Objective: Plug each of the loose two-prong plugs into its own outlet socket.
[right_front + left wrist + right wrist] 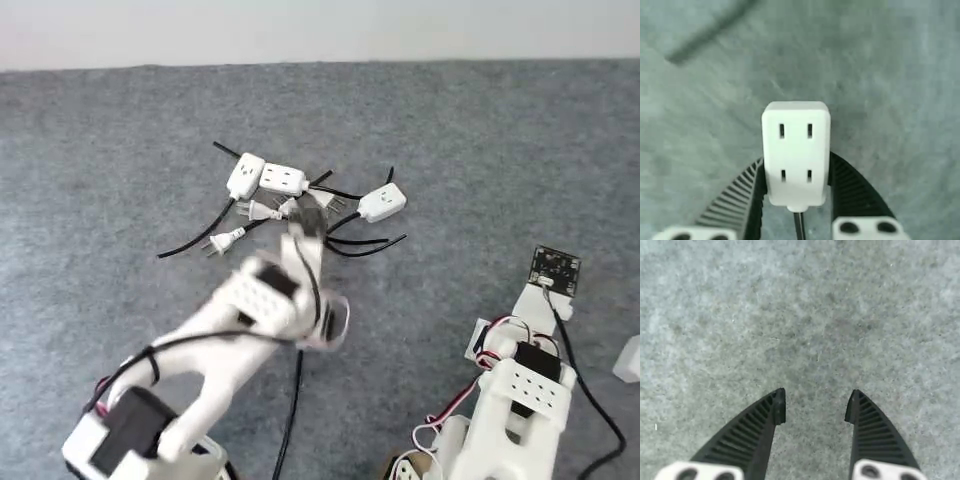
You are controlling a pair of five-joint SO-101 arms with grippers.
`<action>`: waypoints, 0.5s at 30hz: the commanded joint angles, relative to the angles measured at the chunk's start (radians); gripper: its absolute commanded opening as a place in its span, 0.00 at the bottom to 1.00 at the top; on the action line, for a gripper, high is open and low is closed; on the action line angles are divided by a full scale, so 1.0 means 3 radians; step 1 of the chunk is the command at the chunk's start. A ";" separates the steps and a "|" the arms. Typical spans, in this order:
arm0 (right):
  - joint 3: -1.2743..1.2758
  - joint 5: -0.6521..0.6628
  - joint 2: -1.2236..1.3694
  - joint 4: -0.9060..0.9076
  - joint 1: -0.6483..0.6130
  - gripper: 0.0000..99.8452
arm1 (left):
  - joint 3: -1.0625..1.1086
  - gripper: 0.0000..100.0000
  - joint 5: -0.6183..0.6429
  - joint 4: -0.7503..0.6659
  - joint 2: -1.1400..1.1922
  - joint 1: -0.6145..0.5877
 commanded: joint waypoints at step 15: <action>-0.0026 0.0041 -0.0074 -0.0054 -0.0028 0.20 | 0.0432 0.02 0.0568 -0.0604 -0.0435 0.0107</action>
